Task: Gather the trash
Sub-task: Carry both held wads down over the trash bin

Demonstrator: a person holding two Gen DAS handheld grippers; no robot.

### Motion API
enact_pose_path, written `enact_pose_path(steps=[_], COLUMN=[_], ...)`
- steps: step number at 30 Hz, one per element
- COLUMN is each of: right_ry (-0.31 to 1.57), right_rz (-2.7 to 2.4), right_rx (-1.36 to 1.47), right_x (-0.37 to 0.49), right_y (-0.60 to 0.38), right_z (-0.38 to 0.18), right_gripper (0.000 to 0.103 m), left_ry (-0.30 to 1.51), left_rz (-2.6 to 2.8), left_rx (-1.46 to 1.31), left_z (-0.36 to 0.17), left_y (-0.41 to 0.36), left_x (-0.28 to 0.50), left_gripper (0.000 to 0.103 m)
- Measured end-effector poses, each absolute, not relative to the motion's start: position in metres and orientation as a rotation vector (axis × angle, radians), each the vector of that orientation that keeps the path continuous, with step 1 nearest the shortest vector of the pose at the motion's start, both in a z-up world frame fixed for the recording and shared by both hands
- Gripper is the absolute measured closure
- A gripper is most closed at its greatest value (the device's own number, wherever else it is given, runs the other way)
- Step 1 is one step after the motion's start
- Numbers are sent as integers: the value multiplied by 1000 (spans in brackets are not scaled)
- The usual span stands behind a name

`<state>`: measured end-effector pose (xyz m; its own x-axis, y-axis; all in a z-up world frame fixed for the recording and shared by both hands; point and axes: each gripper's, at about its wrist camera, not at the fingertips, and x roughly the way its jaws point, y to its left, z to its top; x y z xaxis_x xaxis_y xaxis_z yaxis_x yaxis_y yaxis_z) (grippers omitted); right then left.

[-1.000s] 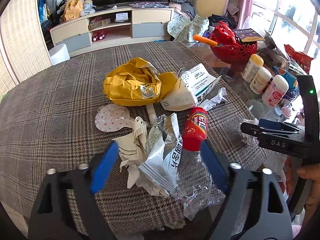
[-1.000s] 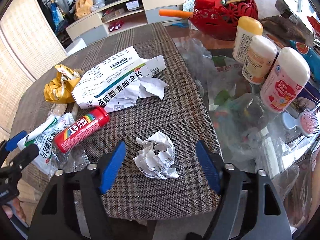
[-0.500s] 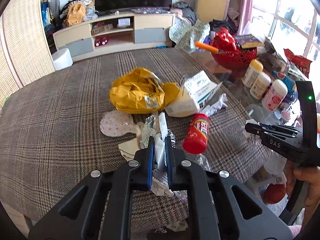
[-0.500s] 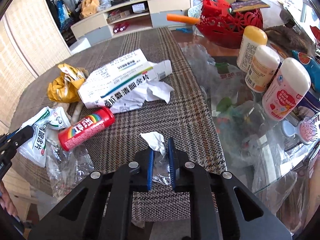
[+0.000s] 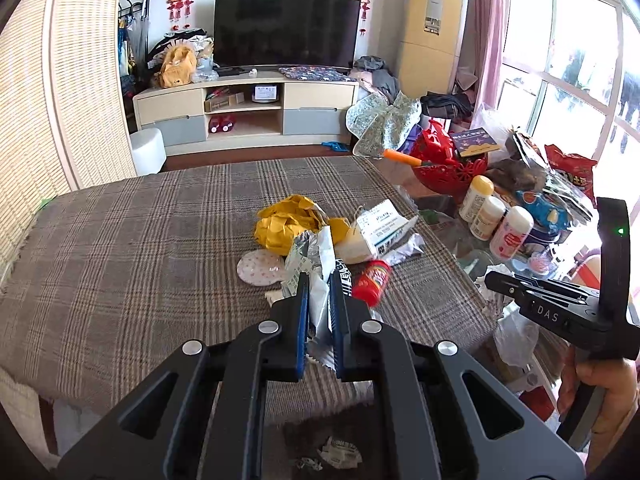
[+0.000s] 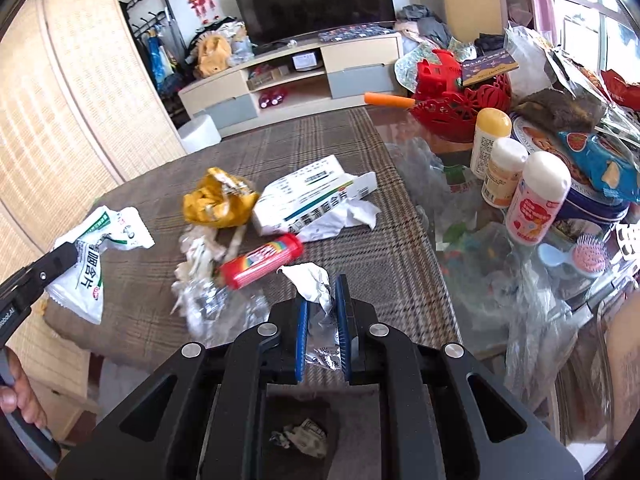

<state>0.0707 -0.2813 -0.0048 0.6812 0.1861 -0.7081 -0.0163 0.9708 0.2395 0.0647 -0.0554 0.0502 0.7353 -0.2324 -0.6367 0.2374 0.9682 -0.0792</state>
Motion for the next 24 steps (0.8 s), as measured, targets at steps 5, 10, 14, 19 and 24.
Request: enact_pose_path(steps=[5,10,14,19,24], right_ry=[799,804,831,901,972], right_rz=[142,166,172,172,188], right_rx=[218,234,243,233,205], right_x=[25,-15,-34,-45,-41], right_y=[-267,-260,-255,-247,-236], right_z=[4,1,-14,-51,-90], right_gripper=[89,89,88,88,88], left_ry=[707,751,799,871,953], left_rz=[-253,-253,-253,-266,-280], left_rx=[6,3,-6,-7,-8], left_z=[48,25,0,-39,-85], left_y=[-48,-39,-37,-42,-46], left_x=[18,-24,-46,-59,-58], left_gripper=[94,94,94,94,94])
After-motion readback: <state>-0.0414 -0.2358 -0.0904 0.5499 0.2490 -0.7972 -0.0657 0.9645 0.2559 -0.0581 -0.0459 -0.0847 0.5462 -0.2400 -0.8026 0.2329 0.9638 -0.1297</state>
